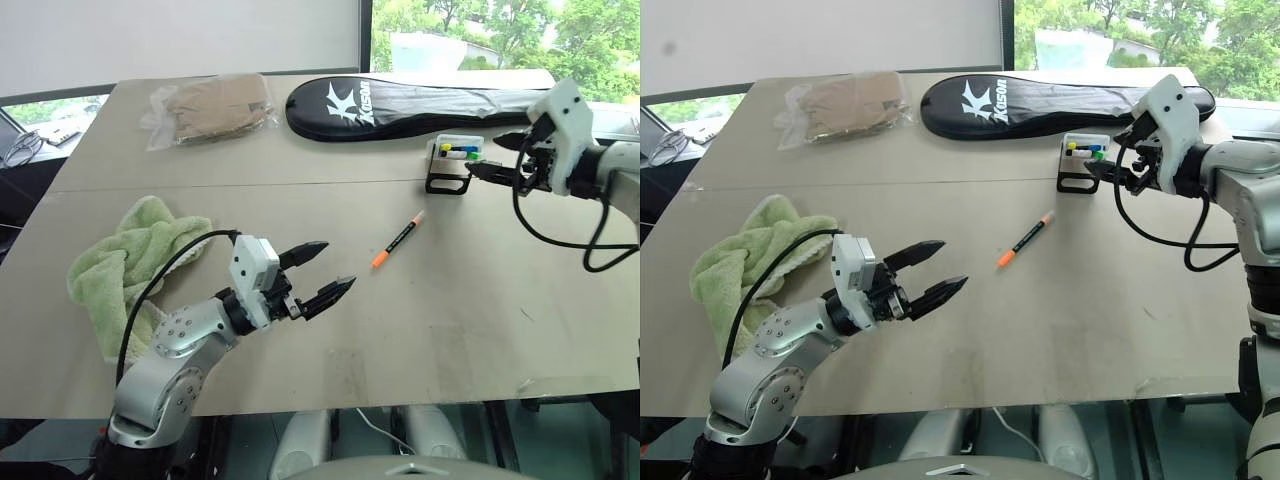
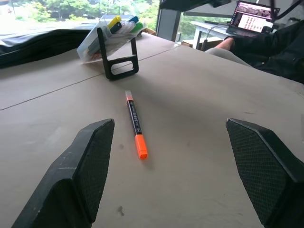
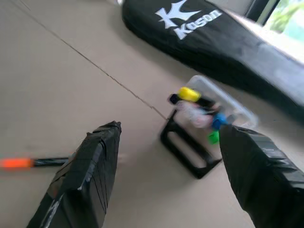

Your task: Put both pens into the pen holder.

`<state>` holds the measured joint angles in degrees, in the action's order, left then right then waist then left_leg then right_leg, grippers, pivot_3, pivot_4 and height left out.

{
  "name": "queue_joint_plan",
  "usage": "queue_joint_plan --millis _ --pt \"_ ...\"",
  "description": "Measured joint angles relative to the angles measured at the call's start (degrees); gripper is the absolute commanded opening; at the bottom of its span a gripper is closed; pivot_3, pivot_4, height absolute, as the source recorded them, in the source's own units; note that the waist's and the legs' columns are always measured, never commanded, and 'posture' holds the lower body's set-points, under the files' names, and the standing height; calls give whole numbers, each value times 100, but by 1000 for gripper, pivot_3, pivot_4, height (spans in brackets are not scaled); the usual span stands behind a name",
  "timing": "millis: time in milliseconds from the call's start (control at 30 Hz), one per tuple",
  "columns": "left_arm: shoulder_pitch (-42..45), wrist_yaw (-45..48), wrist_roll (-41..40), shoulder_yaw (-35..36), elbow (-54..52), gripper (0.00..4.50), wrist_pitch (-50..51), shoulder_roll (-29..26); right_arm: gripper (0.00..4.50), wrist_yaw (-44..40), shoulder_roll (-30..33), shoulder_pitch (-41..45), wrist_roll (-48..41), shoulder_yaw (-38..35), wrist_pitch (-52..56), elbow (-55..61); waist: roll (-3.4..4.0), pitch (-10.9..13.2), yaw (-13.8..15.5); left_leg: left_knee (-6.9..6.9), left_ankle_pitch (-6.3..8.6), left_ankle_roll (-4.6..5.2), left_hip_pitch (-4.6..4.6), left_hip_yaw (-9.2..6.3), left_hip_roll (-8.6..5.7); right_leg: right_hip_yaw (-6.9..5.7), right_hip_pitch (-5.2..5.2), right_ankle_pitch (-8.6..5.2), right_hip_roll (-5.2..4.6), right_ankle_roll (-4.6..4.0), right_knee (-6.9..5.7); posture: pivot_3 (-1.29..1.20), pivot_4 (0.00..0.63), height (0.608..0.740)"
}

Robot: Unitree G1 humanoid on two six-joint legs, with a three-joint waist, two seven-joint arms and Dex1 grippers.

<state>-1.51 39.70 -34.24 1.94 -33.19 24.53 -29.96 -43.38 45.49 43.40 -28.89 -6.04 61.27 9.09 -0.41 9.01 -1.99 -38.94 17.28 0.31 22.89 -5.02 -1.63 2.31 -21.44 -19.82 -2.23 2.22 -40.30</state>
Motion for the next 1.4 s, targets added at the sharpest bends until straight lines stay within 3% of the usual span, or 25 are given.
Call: queue_joint_plan --millis 100,200,300,400,467,633,800,900,1100,1133,1333,1400 --pt "8 -140 224 -2 19 3891 15 -66 3551 610 -765 -576 -537 -636 1520 738 -12 -8 -4 -7 0 1 -3 0 -2 4 -1 0 1 0 -14 0 150 740" --pt "159 -315 375 -38 32 3891 187 -109 3551 1070 -1249 -860 -602 -786 2023 1018 -6 -5 -6 -15 0 1 -4 5 -9 11 -11 0 -2 0 -39 0 150 740" --pt "1347 -1010 430 -344 149 3891 1796 -242 3551 958 -1289 -2003 -533 -819 928 1790 -14 -9 141 -30 1 3 -2 -20 -16 -14 -3 -1 12 1 -43 0 150 740" --pt "2281 -1150 298 -640 566 3891 2850 -170 4388 490 -931 -2749 -463 -811 32 2116 -16 -8 140 -37 1 3 -1 -9 -31 -19 -1 -4 15 10 -47 0 150 740" --pt "3093 -1116 243 -856 1117 3891 3407 52 4455 352 -798 -3034 -362 -874 -479 2200 -24 -11 97 -41 1 4 -6 1 -31 -13 0 1 17 17 -46 0 150 740" --pt "4189 -867 354 -1540 2152 3891 3760 514 4455 427 -545 -3560 -133 -979 -1042 2322 -28 -13 -38 -37 1 2 -10 5 -19 2 -3 1 19 17 -48 0 150 740" --pt "4504 -625 887 -2352 2878 3891 3549 643 4455 1155 -986 -3448 -273 -1149 -629 2224 -26 -14 -52 -31 0 2 -24 6 -13 15 -3 1 19 15 -54 0 150 740" --pt "4608 -683 1342 -2720 3355 3103 3337 862 4500 1399 -1108 -3364 -337 -1185 -531 2214 -26 -14 -3 -35 0 2 -14 2 -22 12 -4 1 16 16 -47 0 150 740" --pt "4679 -718 1900 -2938 3512 201 3138 968 4500 1508 -1196 -3617 -485 -1188 -538 2395 -27 -19 101 -36 0 2 -14 -4 -26 14 -2 1 9 16 -46 0 150 740" --pt "4653 -654 1968 -2950 3496 38 3076 934 4500 1528 -1199 -3639 -535 -1195 -515 2404 -26 -19 102 -36 0 2 -14 -4 -25 13 -3 1 9 16 -47 0 150 740" --pt "4222 -138 2026 -2807 3350 38 2534 809 4500 1855 -1562 -3641 -1166 -1426 11 2404 -16 -26 102 -34 0 1 -18 -5 -20 14 -3 1 4 16 -48 0 150 740" --pt "3835 114 1815 -2427 3242 38 2247 716 4500 2090 -1790 -3335 -1243 -1477 47 2180 -12 -27 38 -32 0 1 -22 3 -21 19 -5 1 5 16 -50 0 150 740"
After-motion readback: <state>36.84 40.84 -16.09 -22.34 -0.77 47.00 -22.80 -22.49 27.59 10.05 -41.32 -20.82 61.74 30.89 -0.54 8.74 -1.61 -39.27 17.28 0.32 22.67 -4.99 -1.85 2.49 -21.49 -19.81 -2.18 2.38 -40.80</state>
